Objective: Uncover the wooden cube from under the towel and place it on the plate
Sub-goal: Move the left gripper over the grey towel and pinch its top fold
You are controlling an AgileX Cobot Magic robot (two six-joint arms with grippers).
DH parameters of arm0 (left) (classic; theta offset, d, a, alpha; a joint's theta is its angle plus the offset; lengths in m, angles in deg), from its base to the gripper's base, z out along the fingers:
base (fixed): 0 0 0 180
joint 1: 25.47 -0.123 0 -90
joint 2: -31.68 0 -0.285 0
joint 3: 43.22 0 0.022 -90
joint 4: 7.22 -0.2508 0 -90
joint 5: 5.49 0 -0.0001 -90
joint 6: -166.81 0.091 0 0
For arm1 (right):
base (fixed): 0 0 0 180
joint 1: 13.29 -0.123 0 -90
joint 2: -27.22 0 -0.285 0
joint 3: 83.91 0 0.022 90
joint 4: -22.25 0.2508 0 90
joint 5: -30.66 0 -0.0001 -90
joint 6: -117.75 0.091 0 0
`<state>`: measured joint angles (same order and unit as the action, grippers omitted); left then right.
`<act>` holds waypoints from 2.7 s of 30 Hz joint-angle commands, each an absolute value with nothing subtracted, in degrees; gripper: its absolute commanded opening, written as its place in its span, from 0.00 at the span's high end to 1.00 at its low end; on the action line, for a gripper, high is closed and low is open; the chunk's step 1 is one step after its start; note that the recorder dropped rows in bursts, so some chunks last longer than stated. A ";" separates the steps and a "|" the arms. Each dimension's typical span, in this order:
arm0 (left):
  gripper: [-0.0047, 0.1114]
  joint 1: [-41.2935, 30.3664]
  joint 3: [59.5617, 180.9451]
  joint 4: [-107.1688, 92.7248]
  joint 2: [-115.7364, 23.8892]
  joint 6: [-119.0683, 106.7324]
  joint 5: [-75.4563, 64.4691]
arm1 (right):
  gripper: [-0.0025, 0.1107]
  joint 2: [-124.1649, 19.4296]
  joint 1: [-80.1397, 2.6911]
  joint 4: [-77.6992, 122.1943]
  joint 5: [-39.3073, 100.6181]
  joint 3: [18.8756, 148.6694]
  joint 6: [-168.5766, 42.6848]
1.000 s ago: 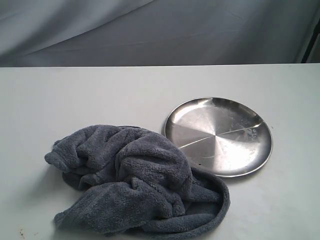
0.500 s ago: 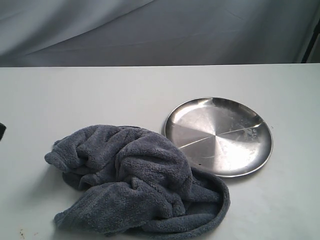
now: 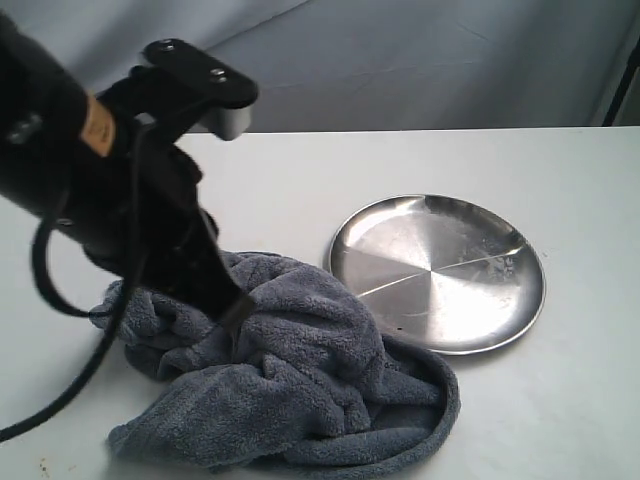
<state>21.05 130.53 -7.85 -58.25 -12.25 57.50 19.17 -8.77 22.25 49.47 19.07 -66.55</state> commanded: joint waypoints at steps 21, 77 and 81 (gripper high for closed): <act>0.43 26.83 151.86 -1.98 -85.15 -0.76 60.85 | 0.98 19.43 -8.69 22.95 49.54 18.88 -66.50; 0.87 38.44 151.86 -6.11 -104.66 -13.19 50.17 | 0.98 19.43 -8.69 22.95 49.54 18.88 -66.50; 0.96 38.44 151.86 -6.36 -104.66 -12.74 51.32 | 0.98 19.43 -8.69 22.95 49.54 18.88 -66.50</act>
<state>38.12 151.43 -6.37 -104.74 -12.56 50.27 19.17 -8.77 22.25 49.47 19.07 -66.55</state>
